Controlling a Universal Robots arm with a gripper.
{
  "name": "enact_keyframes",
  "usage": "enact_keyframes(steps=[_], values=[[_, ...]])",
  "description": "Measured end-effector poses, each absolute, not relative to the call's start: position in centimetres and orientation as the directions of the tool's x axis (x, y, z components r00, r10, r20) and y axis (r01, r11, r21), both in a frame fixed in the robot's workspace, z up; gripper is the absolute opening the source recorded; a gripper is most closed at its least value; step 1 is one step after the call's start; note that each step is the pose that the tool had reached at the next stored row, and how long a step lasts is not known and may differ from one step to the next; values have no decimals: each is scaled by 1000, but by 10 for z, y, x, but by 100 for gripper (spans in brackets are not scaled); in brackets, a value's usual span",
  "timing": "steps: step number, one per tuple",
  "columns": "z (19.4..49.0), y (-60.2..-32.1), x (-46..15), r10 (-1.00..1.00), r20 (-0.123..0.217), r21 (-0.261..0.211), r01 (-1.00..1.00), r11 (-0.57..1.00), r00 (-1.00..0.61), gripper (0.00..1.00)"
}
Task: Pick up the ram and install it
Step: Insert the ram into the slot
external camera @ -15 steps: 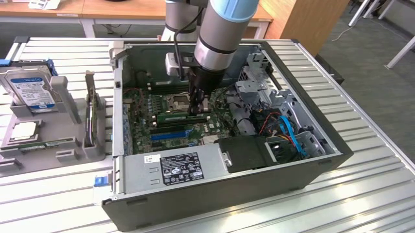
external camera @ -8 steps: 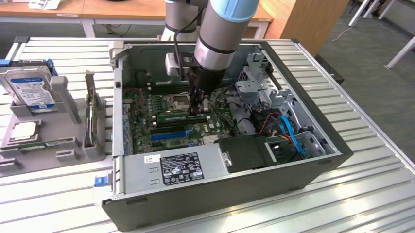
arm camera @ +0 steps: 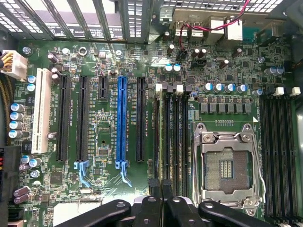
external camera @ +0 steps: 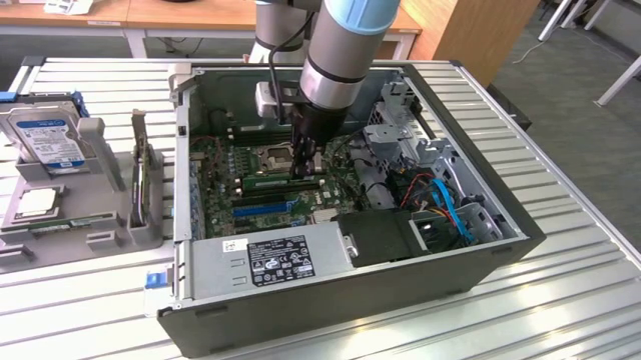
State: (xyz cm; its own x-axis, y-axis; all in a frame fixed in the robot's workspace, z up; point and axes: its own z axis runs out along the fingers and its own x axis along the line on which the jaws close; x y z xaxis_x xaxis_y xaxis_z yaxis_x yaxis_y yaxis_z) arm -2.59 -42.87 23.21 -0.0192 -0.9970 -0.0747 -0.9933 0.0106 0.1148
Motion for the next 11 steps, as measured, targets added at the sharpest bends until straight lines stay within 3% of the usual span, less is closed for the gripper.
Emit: enact_keyframes(steps=[11], values=[[231,-427,-26,-997,-75,115,-993,11,-19,12]])
